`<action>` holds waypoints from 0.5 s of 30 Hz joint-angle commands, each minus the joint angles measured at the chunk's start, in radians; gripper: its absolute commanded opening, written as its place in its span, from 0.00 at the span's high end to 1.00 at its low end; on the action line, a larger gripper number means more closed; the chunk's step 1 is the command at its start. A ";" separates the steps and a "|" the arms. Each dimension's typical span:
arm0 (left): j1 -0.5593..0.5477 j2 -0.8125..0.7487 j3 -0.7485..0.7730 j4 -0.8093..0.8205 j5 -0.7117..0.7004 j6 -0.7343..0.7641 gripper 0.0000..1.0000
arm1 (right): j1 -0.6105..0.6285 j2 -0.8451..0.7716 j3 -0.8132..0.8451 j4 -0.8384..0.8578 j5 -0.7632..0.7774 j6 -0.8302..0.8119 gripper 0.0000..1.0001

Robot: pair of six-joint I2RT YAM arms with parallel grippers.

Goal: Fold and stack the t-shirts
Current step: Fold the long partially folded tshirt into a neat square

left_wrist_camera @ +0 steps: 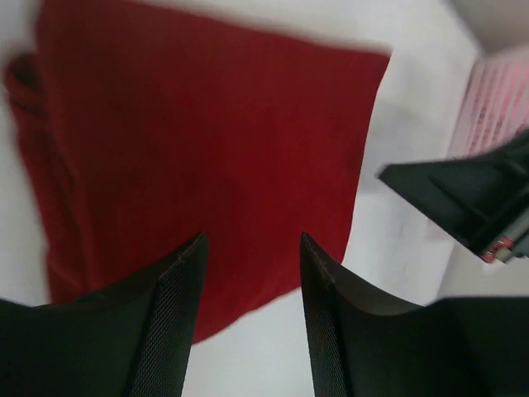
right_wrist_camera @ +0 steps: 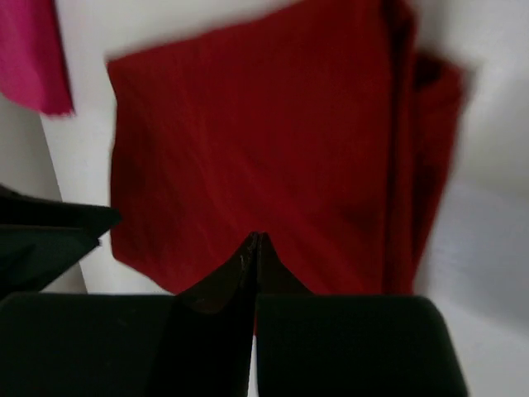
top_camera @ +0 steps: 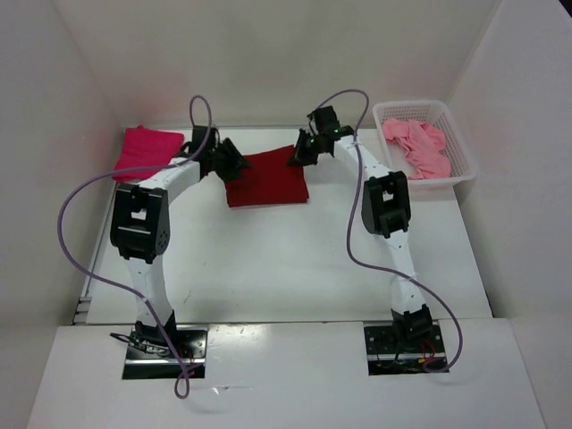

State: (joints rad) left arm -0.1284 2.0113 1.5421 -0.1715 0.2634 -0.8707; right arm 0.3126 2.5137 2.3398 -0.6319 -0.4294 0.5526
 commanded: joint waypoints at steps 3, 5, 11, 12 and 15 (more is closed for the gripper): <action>-0.037 0.029 -0.132 0.119 0.141 -0.074 0.45 | 0.051 -0.122 -0.328 0.213 -0.172 0.032 1.00; -0.037 0.038 -0.163 0.130 0.154 -0.074 0.45 | 0.060 -0.151 -0.410 0.247 -0.181 0.041 1.00; -0.037 0.047 -0.253 0.155 0.122 -0.054 0.45 | 0.060 -0.181 -0.622 0.337 -0.140 0.041 1.00; -0.025 0.047 -0.282 0.168 0.122 -0.054 0.45 | 0.060 -0.181 -0.622 0.337 -0.126 0.041 1.00; -0.016 0.021 -0.327 0.178 0.122 -0.045 0.44 | 0.060 -0.191 -0.622 0.307 -0.077 0.015 1.00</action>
State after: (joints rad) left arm -0.1604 2.0434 1.2736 0.0040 0.4076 -0.9352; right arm 0.3790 2.3619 1.7462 -0.3237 -0.6003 0.6086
